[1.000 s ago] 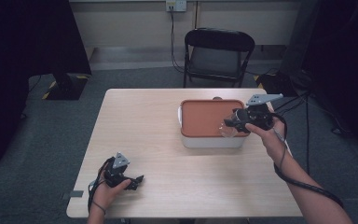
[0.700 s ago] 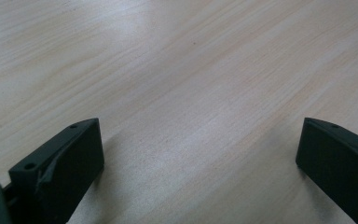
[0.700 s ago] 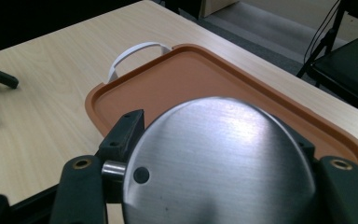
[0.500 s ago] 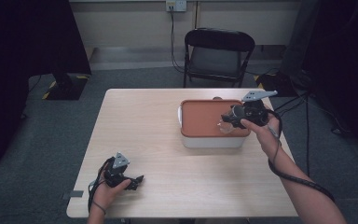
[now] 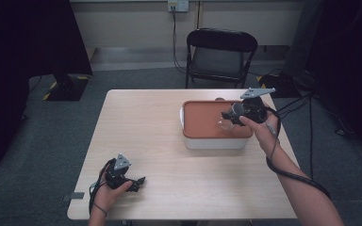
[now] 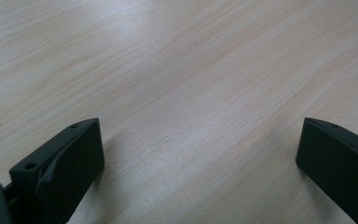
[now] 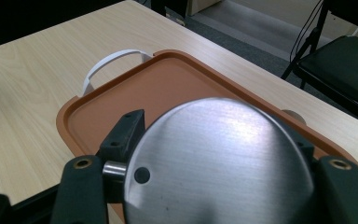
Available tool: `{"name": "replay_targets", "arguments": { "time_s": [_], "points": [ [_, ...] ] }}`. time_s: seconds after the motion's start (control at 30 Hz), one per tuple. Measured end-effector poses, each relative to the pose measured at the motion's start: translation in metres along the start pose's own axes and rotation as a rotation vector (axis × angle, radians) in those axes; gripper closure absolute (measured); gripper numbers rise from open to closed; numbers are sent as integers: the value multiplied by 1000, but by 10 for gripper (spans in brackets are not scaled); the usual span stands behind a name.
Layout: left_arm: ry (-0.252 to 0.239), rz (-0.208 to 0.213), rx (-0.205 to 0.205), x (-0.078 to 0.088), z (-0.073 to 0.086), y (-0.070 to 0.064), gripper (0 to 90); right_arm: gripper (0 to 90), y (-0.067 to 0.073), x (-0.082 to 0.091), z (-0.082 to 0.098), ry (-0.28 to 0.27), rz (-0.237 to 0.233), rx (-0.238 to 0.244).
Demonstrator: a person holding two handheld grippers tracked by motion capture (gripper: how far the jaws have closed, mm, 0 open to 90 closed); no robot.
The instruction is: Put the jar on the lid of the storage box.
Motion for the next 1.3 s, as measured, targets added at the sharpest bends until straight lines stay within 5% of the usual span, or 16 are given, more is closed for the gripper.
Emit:
{"name": "replay_targets", "arguments": {
  "time_s": [1.3],
  "points": [
    [0, 1, 0, 0, 0, 0, 5, 382, 0, -32, -16, 20, 50, -6]
  ]
}}
Point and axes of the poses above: each handheld gripper's, and its own axes: x roughly backward along the jaws, z roughly out of its underside, y roughly to its left, the point moved 3 cm from there along -x, roughly forward along the jaws, and after that the axes turned 14 degrees about -x, right-handed, at the moved point
